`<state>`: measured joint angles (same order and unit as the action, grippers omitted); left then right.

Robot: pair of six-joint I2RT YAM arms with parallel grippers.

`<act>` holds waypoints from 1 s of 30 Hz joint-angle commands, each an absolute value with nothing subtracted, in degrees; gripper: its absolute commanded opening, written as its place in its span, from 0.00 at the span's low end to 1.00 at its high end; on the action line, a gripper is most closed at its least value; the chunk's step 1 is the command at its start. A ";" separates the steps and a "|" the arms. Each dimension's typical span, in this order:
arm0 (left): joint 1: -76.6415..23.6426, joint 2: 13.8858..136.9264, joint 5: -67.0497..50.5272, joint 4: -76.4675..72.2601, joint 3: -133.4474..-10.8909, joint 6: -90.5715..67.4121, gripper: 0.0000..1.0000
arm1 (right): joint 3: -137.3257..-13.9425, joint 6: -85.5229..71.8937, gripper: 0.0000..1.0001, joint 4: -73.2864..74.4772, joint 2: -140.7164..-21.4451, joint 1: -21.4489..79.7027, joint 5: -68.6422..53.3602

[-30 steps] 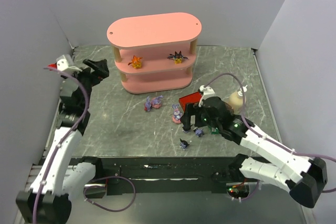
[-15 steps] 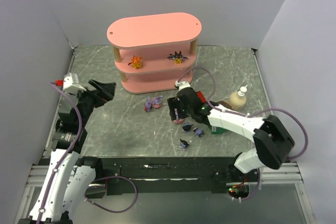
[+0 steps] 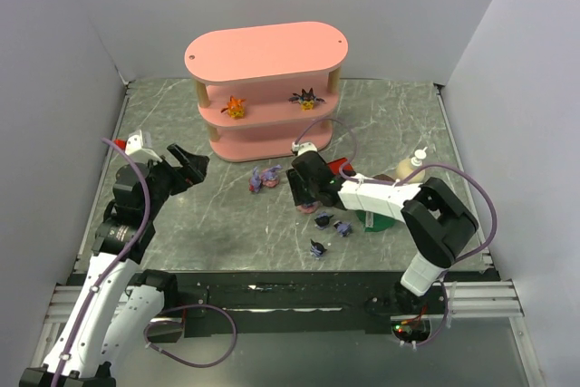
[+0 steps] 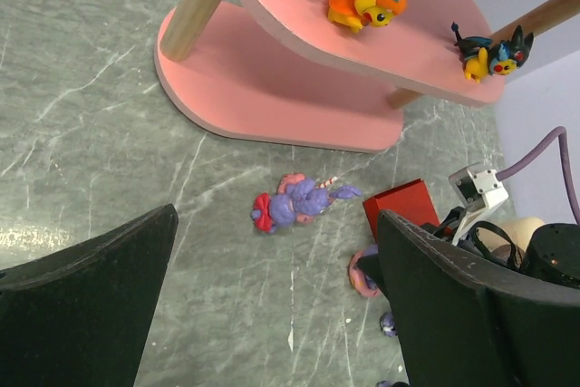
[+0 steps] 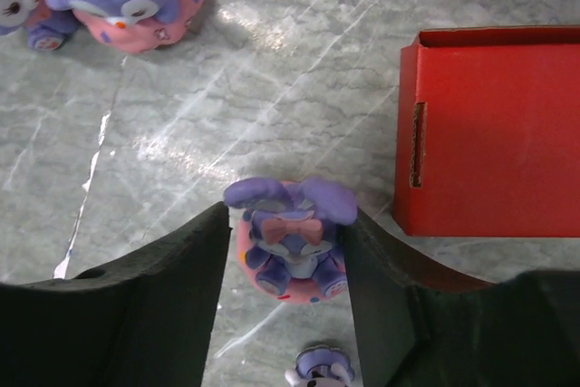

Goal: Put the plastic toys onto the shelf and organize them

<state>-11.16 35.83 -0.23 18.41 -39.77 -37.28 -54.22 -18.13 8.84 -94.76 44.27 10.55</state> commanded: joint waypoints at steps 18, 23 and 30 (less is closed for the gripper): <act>-11.43 35.60 -0.70 17.31 -41.84 -36.04 0.96 | -55.55 -20.30 0.00 6.42 -89.30 44.47 17.05; -11.43 35.60 -0.70 17.23 -41.84 -36.12 0.96 | -56.25 -20.21 0.00 6.94 -86.05 44.39 18.01; -11.43 35.77 -0.97 17.14 -41.75 -36.12 0.96 | -56.08 -19.51 0.00 4.84 -84.29 43.51 19.77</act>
<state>-11.25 35.86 -0.21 18.39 -39.77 -36.77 -54.70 -19.88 8.03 -86.46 44.25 17.12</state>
